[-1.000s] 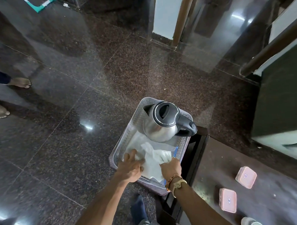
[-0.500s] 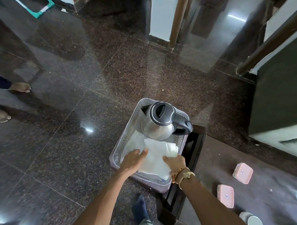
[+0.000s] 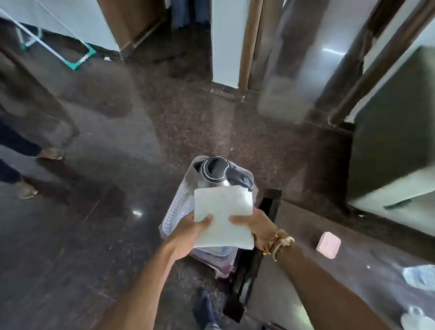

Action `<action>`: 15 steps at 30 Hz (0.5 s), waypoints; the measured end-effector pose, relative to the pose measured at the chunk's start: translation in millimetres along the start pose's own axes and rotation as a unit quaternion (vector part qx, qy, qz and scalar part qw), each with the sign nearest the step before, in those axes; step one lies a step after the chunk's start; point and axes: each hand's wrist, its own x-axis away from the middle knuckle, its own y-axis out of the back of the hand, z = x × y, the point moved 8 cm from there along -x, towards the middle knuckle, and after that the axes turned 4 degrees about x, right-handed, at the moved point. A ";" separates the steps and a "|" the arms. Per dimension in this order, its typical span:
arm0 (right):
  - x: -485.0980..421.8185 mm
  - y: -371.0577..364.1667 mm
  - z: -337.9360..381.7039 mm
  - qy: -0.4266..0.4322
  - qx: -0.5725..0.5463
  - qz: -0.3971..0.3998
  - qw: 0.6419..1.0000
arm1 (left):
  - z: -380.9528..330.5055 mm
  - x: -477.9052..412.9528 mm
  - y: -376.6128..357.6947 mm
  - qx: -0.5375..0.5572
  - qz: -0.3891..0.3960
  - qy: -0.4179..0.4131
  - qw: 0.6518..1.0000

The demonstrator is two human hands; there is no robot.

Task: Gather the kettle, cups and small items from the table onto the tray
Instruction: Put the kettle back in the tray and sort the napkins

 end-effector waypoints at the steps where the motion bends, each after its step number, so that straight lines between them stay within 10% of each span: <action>1: 8.5 -0.6 3.8 0.003 -0.002 0.015 1.000 | -1.8 7.1 -7.5 0.012 0.017 -0.001 1.000; 15: 124.2 55.5 40.9 0.082 0.025 -0.032 0.996 | -27.9 80.9 -119.0 -0.053 0.076 -0.062 0.994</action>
